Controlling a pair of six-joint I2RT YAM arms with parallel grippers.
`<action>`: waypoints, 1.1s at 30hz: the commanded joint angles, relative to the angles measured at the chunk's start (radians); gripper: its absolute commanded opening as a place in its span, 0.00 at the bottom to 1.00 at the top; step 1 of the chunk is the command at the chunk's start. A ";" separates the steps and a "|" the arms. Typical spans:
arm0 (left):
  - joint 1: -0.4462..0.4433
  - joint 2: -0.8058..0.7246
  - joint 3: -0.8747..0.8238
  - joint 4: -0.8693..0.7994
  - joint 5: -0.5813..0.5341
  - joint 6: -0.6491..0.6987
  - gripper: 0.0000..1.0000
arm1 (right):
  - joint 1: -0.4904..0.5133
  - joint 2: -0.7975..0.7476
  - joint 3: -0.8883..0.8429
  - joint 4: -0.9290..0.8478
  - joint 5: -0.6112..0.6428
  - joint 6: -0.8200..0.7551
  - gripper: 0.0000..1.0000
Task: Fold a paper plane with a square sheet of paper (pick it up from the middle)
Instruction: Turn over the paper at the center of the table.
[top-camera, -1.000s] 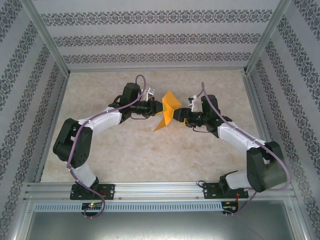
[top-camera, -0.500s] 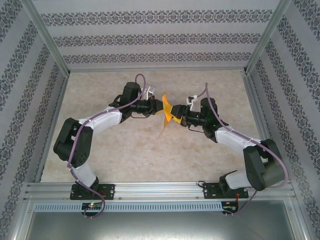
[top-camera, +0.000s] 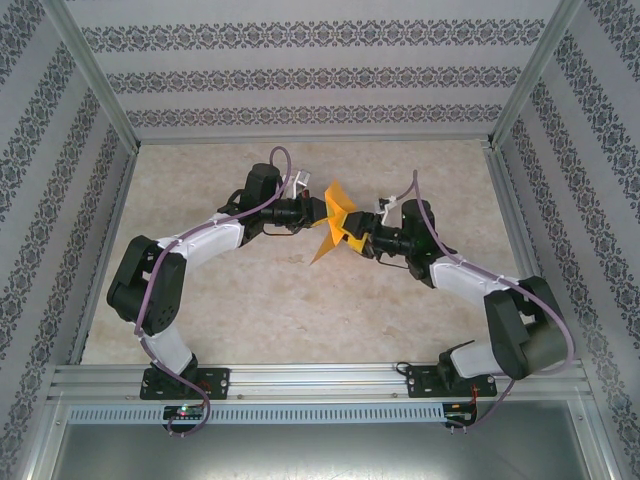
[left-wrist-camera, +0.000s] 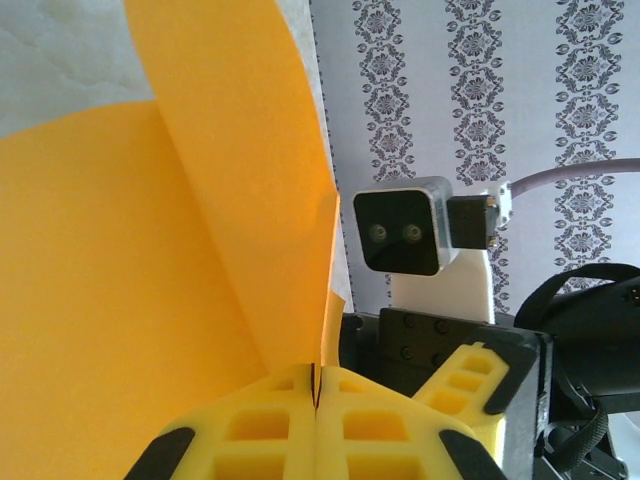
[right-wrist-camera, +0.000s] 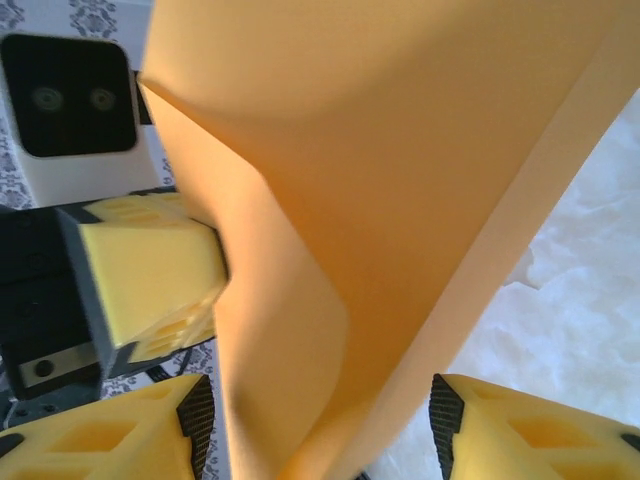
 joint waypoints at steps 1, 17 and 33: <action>-0.005 -0.010 -0.001 0.049 -0.010 -0.003 0.06 | 0.004 -0.021 -0.026 0.062 0.004 0.066 0.61; -0.004 -0.009 -0.034 0.092 -0.007 -0.022 0.06 | 0.028 0.046 -0.031 0.248 -0.001 0.204 0.52; -0.004 -0.004 -0.018 -0.017 -0.010 0.063 0.09 | 0.004 0.018 -0.034 0.158 -0.018 0.159 0.32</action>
